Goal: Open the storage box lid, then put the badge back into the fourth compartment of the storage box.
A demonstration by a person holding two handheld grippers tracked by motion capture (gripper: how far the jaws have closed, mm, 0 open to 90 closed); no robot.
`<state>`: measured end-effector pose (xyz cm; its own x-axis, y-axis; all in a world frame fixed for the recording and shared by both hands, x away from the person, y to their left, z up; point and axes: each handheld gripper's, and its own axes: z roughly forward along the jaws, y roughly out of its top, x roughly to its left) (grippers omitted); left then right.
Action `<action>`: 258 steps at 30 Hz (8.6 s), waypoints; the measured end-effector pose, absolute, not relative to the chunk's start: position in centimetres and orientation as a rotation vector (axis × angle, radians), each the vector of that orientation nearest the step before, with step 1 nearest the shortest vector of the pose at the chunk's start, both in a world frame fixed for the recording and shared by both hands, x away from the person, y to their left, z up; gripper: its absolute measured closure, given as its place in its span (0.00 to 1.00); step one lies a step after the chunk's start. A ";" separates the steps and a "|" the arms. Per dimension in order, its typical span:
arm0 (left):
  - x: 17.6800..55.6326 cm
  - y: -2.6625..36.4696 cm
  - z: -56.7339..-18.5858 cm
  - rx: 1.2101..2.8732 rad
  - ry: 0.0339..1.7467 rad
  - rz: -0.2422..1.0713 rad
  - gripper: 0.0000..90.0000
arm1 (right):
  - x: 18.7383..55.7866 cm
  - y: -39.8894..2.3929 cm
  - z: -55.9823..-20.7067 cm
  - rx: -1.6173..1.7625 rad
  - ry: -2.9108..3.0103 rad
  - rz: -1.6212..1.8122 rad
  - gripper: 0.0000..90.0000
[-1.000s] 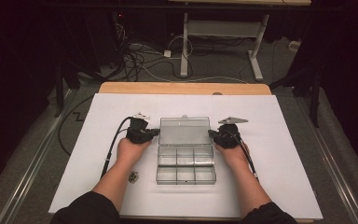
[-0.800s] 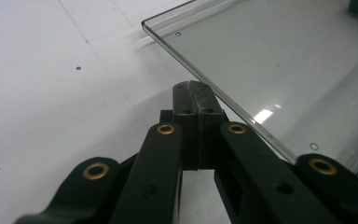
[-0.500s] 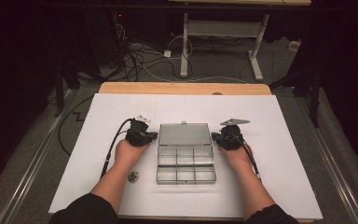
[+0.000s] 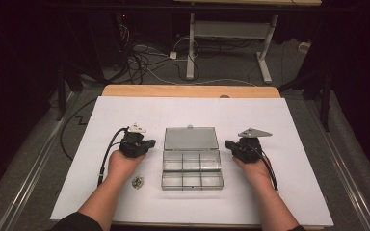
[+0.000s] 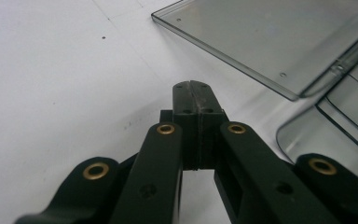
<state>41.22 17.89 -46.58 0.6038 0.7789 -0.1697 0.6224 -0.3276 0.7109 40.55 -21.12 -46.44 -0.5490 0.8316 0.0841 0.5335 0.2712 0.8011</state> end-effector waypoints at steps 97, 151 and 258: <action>29.6 22.2 -48.3 2.175 0.915 0.239 0.33 | 31.6 -24.9 -46.3 1.132 2.084 1.252 0.00; 29.4 21.6 -47.8 2.139 0.892 0.303 0.61 | 31.5 -25.5 -46.4 1.143 2.073 1.243 0.00; 30.6 12.3 -46.1 2.165 0.694 0.288 0.61 | 31.5 -25.5 -46.7 1.141 2.100 1.247 0.00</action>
